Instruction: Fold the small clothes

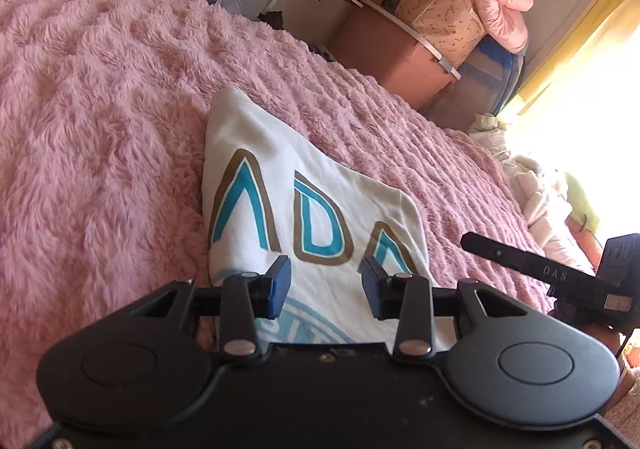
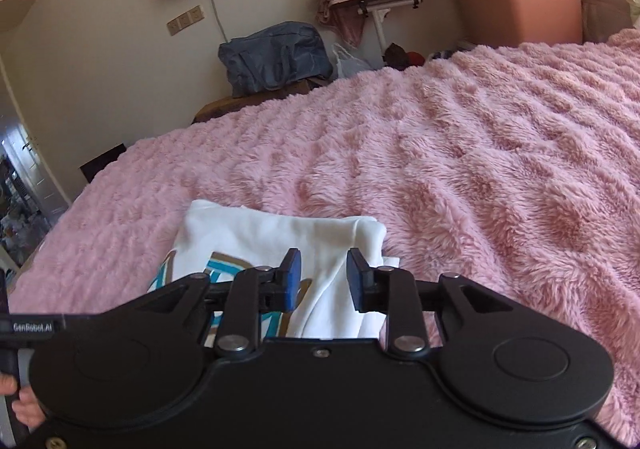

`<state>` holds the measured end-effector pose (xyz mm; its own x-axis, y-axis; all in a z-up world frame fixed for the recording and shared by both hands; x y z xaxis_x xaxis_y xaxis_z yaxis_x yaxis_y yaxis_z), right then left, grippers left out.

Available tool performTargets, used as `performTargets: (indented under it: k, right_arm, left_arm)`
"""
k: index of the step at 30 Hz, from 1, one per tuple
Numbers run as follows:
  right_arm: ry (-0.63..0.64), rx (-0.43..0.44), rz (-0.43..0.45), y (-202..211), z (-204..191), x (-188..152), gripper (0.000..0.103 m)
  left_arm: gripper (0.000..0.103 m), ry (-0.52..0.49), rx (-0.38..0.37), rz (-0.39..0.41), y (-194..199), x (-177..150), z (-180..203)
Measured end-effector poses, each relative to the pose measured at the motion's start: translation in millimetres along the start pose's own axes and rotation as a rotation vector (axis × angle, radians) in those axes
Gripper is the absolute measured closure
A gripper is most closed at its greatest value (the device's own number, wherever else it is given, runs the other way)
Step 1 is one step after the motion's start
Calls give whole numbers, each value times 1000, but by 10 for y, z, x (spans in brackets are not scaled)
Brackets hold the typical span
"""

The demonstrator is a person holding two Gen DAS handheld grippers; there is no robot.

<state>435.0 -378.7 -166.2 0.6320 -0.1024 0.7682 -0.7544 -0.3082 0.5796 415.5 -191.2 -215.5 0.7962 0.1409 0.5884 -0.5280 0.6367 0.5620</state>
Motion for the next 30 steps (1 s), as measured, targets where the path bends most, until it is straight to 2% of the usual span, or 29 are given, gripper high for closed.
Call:
performTargets:
  k: [3, 7, 10, 14, 16, 20, 23, 24, 25, 27, 30]
  right_arm:
    - [87, 23, -20, 314, -239, -285, 77]
    - [146, 20, -49, 539, -464, -737, 76]
    - [141, 5, -87, 535, -473, -990, 76]
    - [84, -46, -170, 419, -309, -1266, 77]
    - [61, -49, -175, 423, -252, -1389, 77]
    - [18, -35, -171, 437, -193, -1444, 77]
    - [8, -7, -170, 481, -201, -1374, 75]
    - [-3, 27, -157, 527, -206, -1314, 69]
    - [-19, 62, -144, 571, -201, -1264, 54]
    - [-67, 108, -92, 688, -121, -1104, 40]
    - [-132, 157, -39, 764, 68, -866, 40]
  left_arm:
    - [61, -23, -59, -36, 180, -312, 142]
    - [61, -77, -32, -89, 210, -703, 199]
    - [60, -65, 7, -102, 151, -852, 69]
    - [60, -14, -8, -115, 91, -926, -104]
    - [60, -36, -6, -124, 103, -969, -132]
    - [60, -67, -21, -129, 198, -945, -115]
    - [61, -30, -114, -114, 379, -827, -89]
    - [60, -25, -141, -93, 449, -753, -89]
    - [59, -16, -172, -73, 522, -654, -101]
    - [58, 42, -229, -59, 599, -489, -221]
    - [57, 143, -274, -29, 635, -292, -472]
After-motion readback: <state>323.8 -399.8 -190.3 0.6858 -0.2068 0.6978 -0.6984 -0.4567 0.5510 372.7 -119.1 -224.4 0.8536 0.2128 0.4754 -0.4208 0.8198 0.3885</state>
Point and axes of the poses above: each gripper's, at about its wrist camera, not at the fingertips, and y roughly against the way its jaws point, z to its right, x to its top, the point moved 9 cm from there along -y, roughly the way its jaws point, and after that the axes turned 6 degrees about -z, right-handed, at the moved point
